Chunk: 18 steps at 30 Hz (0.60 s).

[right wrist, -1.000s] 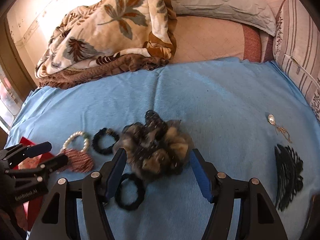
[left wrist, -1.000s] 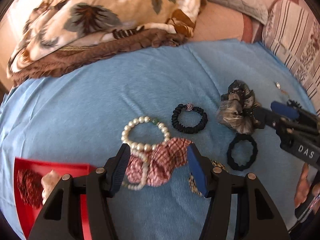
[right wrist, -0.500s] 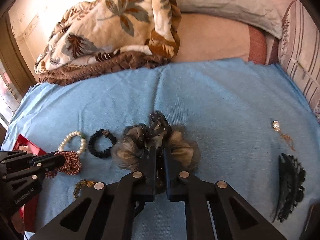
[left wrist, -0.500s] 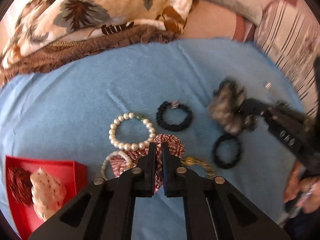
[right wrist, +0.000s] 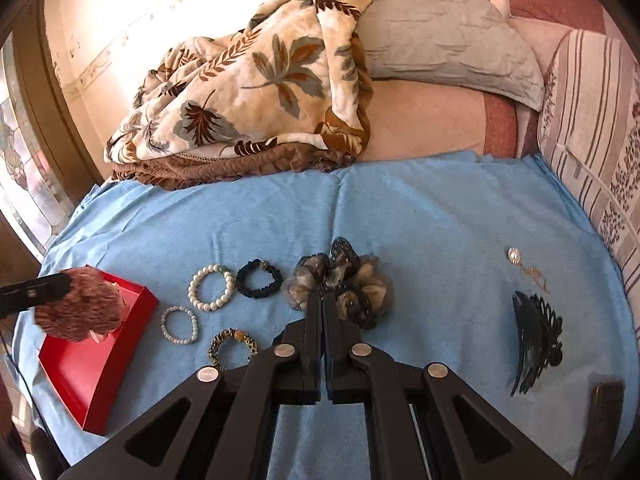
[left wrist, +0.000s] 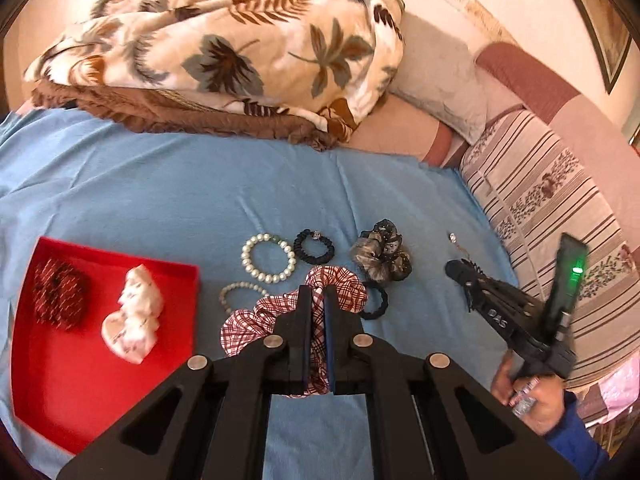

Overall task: Organize jewelry
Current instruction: 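Close the left tool on the plaid scrunchie while the right tool closes on the grey scrunchie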

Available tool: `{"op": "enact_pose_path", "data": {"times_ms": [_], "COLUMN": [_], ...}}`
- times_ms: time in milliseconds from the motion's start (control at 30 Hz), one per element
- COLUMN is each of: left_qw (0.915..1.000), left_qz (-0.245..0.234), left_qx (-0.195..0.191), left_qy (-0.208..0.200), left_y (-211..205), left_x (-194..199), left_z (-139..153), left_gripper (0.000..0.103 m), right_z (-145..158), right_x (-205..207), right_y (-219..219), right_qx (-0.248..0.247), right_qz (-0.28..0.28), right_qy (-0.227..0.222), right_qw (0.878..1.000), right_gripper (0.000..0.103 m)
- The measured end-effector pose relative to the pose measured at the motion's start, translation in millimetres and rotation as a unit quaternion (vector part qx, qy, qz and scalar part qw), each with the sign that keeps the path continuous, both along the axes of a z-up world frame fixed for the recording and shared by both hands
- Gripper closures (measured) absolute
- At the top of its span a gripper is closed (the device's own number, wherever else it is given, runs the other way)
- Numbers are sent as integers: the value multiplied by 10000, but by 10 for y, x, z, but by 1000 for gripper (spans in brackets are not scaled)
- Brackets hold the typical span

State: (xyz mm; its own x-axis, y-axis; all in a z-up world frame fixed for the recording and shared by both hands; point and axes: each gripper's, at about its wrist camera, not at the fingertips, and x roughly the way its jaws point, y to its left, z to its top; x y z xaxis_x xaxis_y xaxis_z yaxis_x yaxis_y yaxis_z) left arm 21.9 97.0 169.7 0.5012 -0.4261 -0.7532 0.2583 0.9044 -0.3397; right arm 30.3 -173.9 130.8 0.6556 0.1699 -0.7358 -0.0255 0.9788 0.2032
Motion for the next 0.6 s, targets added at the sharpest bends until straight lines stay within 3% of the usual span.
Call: {"op": "enact_pose_path", "data": {"times_ms": [33,100,267,367,400,467,500,533,600], "left_qw": [10000,9998,9979,9959,9953,9949,9949,9949,9950], "left_qz": [29,68,-19,-90,-114,-133,-131,-129,-112], "left_qx": [-59,-149,-349,-307,-298,-245,-207,-181,-181], "left_qy": [10,81,552,840,912,974,982,987,974], "left_y": [45,114,67,-54,-93,-150,-171,-182,-170], "left_x": [-34,-70,-13,71,96,124,136,145,132], "left_z": [4,-37,-430,-736,-822,-926,-956,-976,-970], "left_gripper": [98,98,98,98,98,98,98,98,98], "right_z": [-39,-104,-403,-596,-650,-765,-821,-854,-824], "right_x": [17,36,389,642,714,847,902,925,908], "right_y": [-17,-36,-85,-99,-101,-111,-109,-102,-101], "right_qx": [-7,-125,-138,-267,-314,-294,-246,-231,-231], "right_qz": [-44,-219,-401,-363,-348,-244,-156,-98,-68], "right_qy": [42,-14,263,443,493,629,733,797,719], "right_qw": [10000,9997,9988,9980,9977,9973,9969,9965,9971], "right_gripper": [53,20,20,24,31,54,80,91,96]}}
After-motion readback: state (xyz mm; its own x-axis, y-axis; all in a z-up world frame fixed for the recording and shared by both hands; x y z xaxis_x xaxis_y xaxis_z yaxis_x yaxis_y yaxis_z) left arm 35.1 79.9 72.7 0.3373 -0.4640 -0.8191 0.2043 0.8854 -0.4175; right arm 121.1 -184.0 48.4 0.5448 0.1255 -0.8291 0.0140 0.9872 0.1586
